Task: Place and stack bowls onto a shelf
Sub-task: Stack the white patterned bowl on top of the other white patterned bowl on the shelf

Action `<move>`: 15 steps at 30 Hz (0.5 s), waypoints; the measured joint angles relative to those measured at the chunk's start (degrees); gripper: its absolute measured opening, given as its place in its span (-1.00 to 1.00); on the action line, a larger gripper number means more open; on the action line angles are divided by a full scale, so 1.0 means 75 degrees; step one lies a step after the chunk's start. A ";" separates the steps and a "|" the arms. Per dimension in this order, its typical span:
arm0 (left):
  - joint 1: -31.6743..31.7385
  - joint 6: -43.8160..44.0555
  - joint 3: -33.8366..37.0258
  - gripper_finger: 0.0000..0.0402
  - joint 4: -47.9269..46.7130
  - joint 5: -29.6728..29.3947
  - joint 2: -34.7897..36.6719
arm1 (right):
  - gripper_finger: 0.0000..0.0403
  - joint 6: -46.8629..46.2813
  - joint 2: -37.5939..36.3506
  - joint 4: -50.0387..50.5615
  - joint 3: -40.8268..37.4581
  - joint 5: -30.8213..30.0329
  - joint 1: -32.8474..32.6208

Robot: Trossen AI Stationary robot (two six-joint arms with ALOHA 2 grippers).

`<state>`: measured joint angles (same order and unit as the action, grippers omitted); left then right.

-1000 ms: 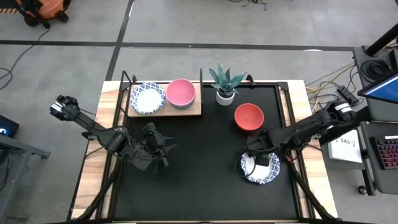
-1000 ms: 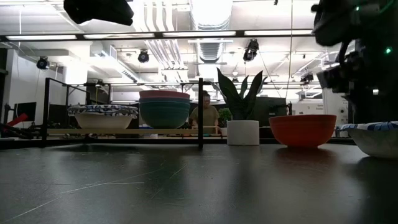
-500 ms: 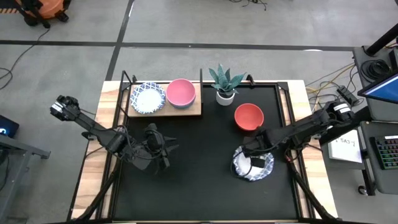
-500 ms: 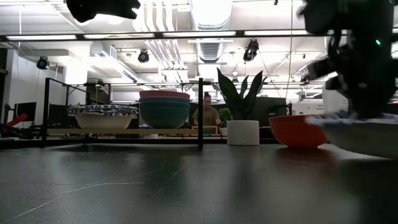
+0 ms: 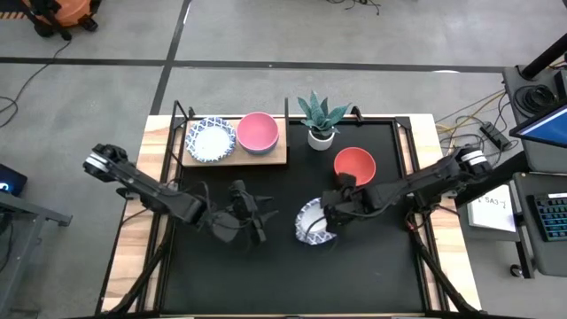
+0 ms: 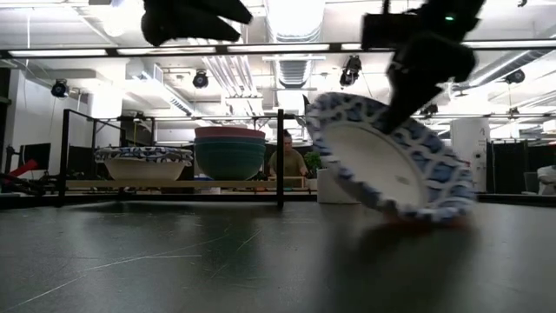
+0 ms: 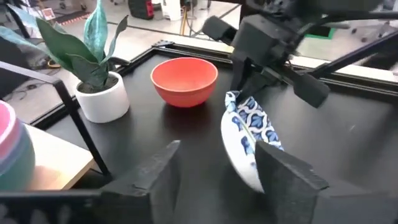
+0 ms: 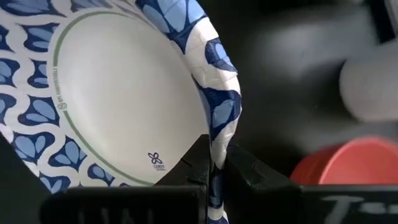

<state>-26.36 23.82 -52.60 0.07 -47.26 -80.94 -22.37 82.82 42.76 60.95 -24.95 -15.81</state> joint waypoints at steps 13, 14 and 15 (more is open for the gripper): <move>0.0507 0.0524 0.0000 0.15 0.0566 0.1058 -0.1174 | -0.94 0.1555 0.1773 0.0257 0.2110 -0.0725 0.0000; 0.0524 0.0599 0.0000 0.15 0.0566 0.1070 -0.1206 | -0.94 0.1645 0.1828 0.0254 0.2194 -0.0804 0.0000; 0.0539 0.0674 0.0000 0.15 0.0573 0.1095 -0.1242 | -0.94 0.1739 0.1852 0.0249 0.2258 -0.0879 0.0000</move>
<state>-22.32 28.88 -52.60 4.36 -39.04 -90.25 -9.33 96.71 44.62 77.88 -31.55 -15.81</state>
